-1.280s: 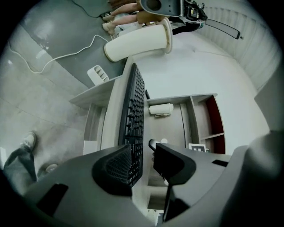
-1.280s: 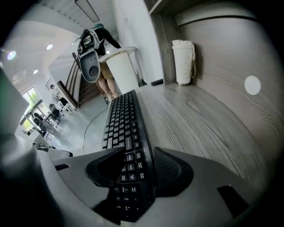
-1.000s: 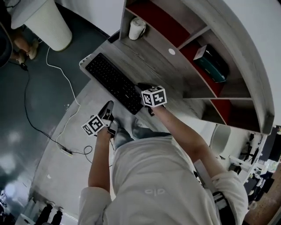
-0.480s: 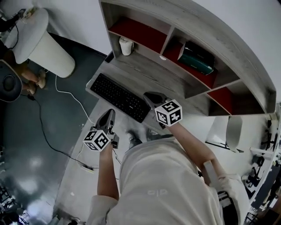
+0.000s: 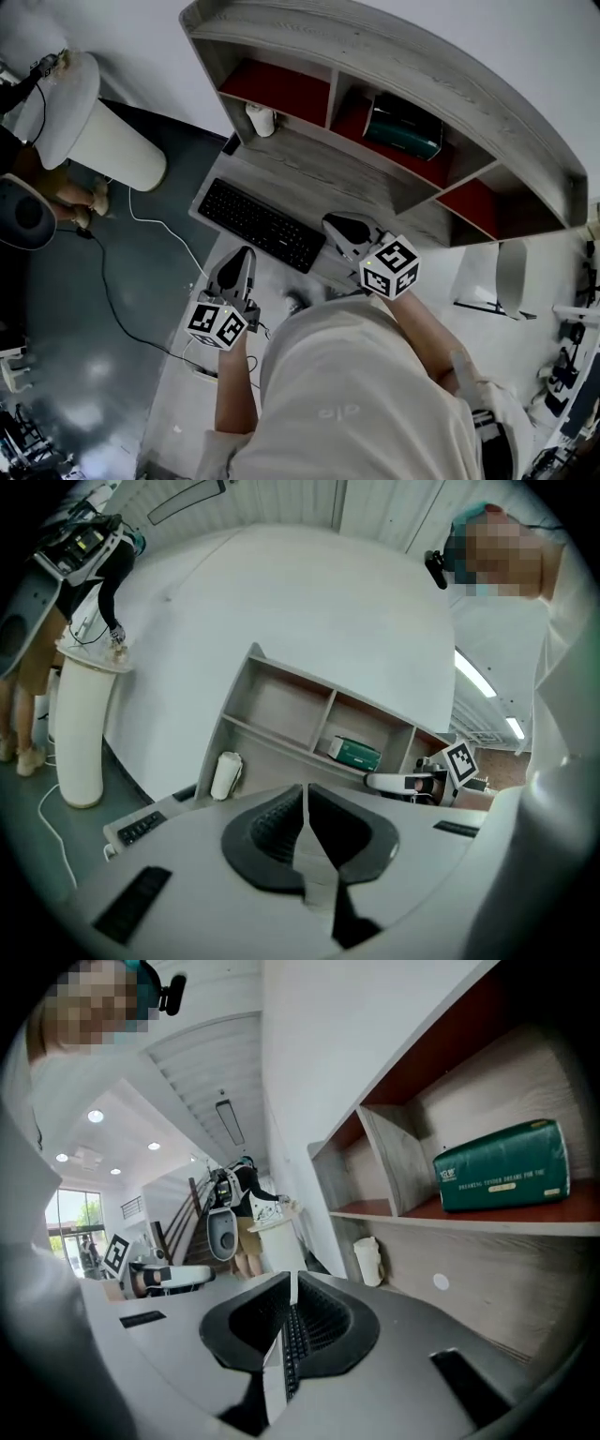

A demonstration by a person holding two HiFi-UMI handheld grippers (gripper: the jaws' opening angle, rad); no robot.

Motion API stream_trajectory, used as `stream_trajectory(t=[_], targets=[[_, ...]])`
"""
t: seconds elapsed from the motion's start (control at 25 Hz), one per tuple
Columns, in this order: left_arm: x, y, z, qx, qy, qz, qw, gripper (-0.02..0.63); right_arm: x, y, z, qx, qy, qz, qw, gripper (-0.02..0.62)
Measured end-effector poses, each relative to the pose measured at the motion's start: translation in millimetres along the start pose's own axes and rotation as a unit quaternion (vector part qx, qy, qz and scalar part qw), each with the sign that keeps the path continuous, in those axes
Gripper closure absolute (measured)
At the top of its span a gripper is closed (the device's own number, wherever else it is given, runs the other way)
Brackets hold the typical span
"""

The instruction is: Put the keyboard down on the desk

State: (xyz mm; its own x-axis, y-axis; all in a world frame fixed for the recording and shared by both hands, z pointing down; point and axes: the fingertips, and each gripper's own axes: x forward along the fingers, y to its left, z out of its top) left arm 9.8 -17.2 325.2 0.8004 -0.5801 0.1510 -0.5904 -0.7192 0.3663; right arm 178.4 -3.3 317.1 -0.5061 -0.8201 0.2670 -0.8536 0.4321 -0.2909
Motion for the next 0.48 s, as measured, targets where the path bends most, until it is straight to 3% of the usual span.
stream_trajectory(t=[0.24,0.48], targets=[[1.4,-26.2,18.3,0.045,-0.039,-0.007,0.9982,0.574,-22.2,1.7,7.6,-0.018,-0.025,-0.007,1.000,0.546],[0.5,-34.9,20.8,0.062,-0.034,-0.009,0.9974,0.574,-27.5,4.7,2.9,-0.034,-0.038,-0.008,0.999,0.546]])
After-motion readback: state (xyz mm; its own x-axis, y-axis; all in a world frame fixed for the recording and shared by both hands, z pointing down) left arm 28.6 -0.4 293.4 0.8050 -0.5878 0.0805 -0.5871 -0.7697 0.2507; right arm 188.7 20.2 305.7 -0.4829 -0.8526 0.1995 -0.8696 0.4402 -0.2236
